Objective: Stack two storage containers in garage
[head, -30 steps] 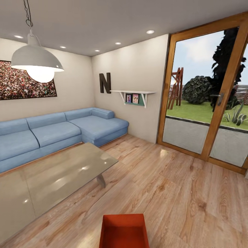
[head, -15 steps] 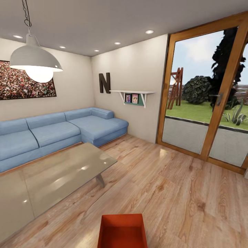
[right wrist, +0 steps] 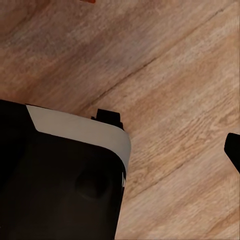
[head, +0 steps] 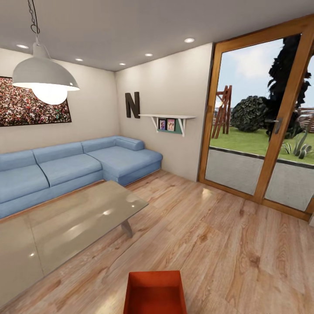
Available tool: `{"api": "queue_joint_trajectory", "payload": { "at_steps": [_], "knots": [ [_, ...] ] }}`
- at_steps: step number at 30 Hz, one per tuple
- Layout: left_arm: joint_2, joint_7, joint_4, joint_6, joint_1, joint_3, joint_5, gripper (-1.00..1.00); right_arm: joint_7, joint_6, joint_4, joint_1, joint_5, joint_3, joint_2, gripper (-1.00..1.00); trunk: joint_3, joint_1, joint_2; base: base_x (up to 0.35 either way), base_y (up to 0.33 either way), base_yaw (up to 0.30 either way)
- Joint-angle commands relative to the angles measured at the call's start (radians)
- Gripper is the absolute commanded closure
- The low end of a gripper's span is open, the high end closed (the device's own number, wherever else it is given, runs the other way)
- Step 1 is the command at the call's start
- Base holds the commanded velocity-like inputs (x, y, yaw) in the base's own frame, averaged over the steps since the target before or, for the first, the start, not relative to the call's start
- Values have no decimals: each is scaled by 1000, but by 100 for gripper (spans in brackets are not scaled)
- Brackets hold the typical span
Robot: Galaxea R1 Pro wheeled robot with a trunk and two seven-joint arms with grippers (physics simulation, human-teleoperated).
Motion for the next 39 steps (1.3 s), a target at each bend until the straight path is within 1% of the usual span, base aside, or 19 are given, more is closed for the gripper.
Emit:
{"api": "queue_joint_trajectory", "payload": {
  "at_steps": [1,8,12,21,39],
  "knots": [
    [0,1,0,-3,-1,-3,6,-100,-1,-6,3,-1,-7,10,0,-100,-2,0,-1,0,0,0],
    [3,1,-4,-5,-1,-7,-6,-100,11,0,3,-1,-5,13,-1,-100,-11,0,-1,0,0,0],
    [2,1,-4,-3,-1,-8,-5,-100,14,1,3,-1,-6,13,5,-100,-18,0,-1,0,0,0],
    [2,1,-4,-4,-1,-9,-6,-100,14,2,3,-1,-7,12,8,-100,-32,0,-1,0,0,0],
    [2,1,-4,-4,-1,-10,-6,-100,13,-2,3,-1,-5,14,2,-100,-61,0,-1,0,0,0]
  ]
}}
